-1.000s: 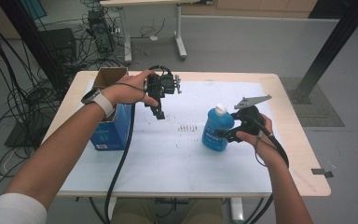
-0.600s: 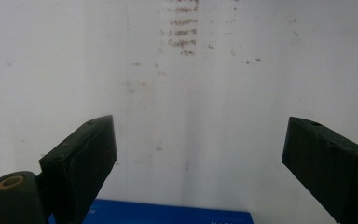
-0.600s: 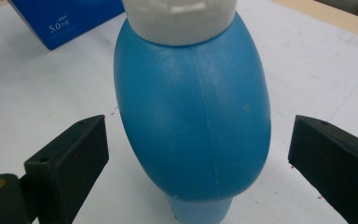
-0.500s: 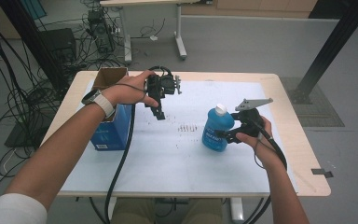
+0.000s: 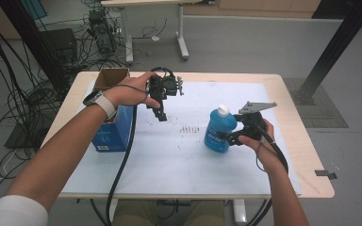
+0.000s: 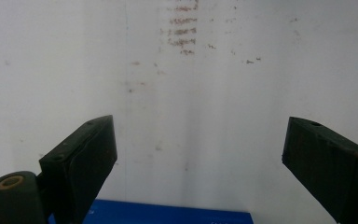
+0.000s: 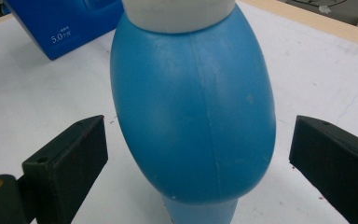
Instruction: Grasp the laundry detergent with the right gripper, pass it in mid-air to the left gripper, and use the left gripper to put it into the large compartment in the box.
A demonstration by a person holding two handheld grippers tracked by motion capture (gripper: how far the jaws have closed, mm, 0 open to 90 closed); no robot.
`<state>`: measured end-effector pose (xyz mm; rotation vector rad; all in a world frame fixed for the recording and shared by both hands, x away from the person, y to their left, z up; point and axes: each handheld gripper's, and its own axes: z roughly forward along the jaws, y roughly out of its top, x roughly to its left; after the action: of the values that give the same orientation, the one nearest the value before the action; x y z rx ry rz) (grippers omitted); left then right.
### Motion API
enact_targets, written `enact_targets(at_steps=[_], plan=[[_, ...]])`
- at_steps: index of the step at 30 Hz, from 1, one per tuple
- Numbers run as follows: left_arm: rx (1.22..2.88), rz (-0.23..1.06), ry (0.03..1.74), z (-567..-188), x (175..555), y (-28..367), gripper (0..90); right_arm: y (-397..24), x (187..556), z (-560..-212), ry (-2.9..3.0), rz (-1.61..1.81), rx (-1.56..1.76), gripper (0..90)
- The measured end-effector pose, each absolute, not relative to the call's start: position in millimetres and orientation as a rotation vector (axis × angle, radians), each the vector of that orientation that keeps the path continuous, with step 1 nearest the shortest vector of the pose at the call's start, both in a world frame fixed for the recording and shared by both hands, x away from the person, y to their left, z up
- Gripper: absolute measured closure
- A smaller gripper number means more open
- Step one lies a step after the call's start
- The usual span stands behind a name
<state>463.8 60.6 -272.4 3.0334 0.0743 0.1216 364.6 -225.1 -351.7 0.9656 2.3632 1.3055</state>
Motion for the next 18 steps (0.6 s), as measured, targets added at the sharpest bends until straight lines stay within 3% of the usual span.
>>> enact_targets(at_steps=[18], plan=[[3.04,0.117,0.079,-275,463,63,10.4,-226,363,-364,2.301,1.371,0.968,3.2]])
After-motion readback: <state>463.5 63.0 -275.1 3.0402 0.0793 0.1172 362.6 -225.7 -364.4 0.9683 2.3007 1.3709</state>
